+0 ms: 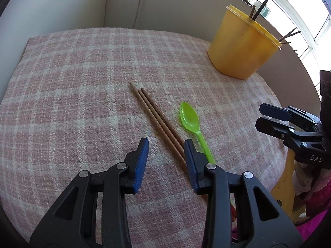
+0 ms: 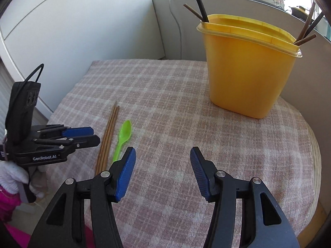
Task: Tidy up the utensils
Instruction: 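Move both open tools back to the remaining chopsticks and green spoon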
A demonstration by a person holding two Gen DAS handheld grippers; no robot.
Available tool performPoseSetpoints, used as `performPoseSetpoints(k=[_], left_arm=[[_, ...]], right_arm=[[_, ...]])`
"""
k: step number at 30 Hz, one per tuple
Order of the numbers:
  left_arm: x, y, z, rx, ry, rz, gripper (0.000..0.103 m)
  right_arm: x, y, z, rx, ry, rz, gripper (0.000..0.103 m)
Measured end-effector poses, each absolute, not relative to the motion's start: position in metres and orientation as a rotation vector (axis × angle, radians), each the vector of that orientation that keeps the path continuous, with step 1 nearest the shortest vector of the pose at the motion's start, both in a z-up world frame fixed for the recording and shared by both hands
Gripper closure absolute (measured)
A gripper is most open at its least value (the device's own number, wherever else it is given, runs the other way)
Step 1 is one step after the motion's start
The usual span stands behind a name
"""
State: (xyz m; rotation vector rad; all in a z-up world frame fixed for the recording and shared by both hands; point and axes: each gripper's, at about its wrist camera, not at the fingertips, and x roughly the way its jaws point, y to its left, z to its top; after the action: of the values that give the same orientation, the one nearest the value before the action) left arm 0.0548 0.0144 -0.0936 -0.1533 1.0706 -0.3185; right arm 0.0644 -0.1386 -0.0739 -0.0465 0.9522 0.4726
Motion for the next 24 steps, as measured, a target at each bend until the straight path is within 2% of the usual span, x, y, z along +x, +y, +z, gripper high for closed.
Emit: performPoseSetpoints(k=[24], left_arm=[[0.106,-0.014,-0.115,-0.041,1.165,-0.262,0.067]], right_arm=[[0.065,-0.132,-0.091,-0.006,1.0,0.546,0.049]])
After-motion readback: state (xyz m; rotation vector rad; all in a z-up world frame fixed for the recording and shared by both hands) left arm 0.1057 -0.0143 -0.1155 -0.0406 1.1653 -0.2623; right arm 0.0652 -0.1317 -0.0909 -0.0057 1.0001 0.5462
